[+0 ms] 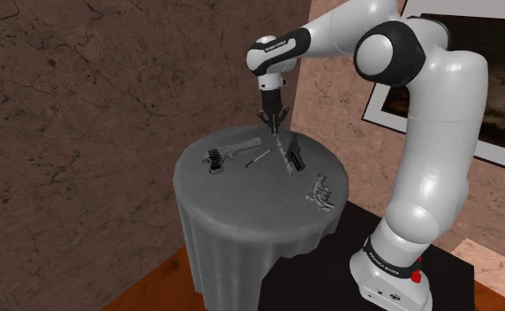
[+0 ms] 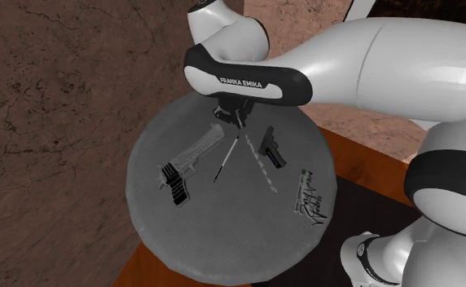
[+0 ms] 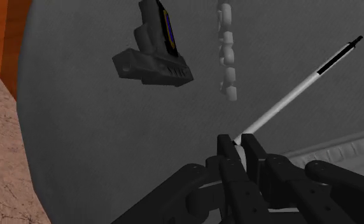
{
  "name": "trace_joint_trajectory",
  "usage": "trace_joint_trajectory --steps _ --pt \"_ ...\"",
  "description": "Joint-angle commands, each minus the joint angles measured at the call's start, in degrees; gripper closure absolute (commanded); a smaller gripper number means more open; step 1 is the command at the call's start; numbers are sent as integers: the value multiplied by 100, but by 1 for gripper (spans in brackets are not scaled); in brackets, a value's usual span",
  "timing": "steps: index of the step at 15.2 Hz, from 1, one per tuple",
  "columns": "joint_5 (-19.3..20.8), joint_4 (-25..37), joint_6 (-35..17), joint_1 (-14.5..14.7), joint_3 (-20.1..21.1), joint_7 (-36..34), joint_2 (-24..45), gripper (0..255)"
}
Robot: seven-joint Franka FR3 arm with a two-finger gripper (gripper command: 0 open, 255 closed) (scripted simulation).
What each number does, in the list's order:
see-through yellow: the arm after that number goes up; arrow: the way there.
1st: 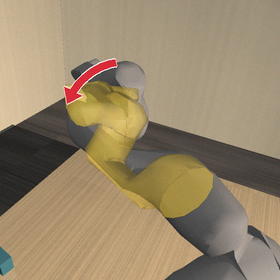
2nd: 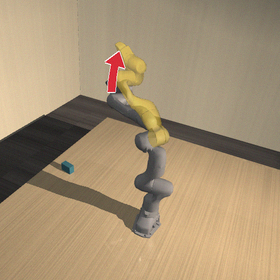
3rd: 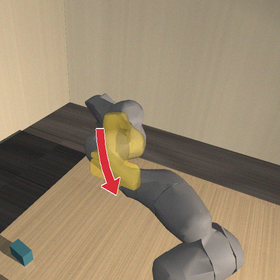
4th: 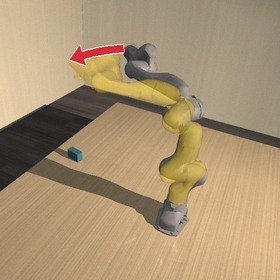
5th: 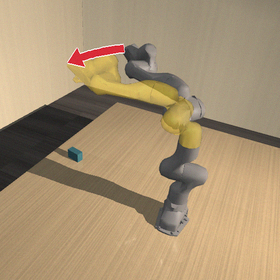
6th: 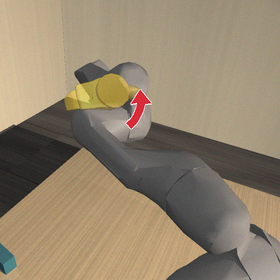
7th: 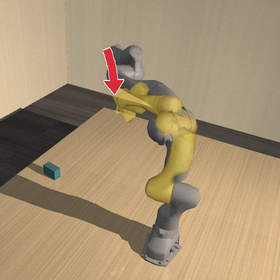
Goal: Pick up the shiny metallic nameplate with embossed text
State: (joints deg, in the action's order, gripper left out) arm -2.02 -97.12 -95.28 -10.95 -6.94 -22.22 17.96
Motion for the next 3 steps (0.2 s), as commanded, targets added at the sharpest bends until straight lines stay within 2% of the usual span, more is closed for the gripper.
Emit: trace_joint_trajectory --steps 1,3 --pt "10 74 140 -5 -7 6 -63 255" --pt "11 82 151 -5 -7 6 -66 255"
